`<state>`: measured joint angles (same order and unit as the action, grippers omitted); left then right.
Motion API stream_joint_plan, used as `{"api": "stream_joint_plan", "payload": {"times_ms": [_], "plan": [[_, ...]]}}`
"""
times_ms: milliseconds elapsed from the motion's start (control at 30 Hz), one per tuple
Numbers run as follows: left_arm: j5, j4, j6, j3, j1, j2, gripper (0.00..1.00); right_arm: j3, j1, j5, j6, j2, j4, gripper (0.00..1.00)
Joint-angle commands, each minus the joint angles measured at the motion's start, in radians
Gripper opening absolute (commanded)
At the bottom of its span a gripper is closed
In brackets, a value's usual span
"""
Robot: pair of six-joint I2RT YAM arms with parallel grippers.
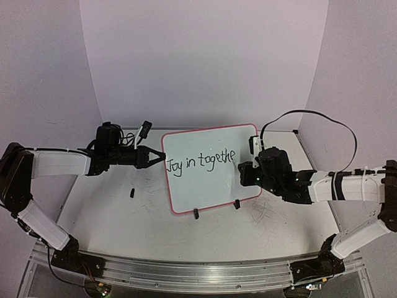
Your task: Write a sentence on the whiteboard
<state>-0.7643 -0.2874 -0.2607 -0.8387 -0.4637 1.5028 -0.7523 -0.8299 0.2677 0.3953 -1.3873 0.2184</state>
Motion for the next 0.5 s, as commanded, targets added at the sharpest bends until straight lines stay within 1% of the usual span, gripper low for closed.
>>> {"api": "stream_joint_plan", "payload": {"times_ms": [0, 100, 233, 467], "plan": [[-0.012, -0.005, 0.041, -0.045, -0.018, -0.012, 0.0, 0.008, 0.005, 0.03, 0.01, 0.012, -0.047, 0.0], [-0.012, -0.004, 0.041, -0.043, -0.017, -0.012, 0.0, 0.007, 0.004, 0.06, -0.002, 0.044, -0.044, 0.0], [-0.011, -0.003, 0.043, -0.043, -0.018, -0.014, 0.0, 0.057, 0.007, 0.013, -0.057, 0.134, 0.081, 0.0], [-0.012, -0.001, 0.044, -0.043, -0.017, -0.016, 0.0, 0.005, 0.033, -0.013, -0.08, 0.076, 0.075, 0.0]]}}
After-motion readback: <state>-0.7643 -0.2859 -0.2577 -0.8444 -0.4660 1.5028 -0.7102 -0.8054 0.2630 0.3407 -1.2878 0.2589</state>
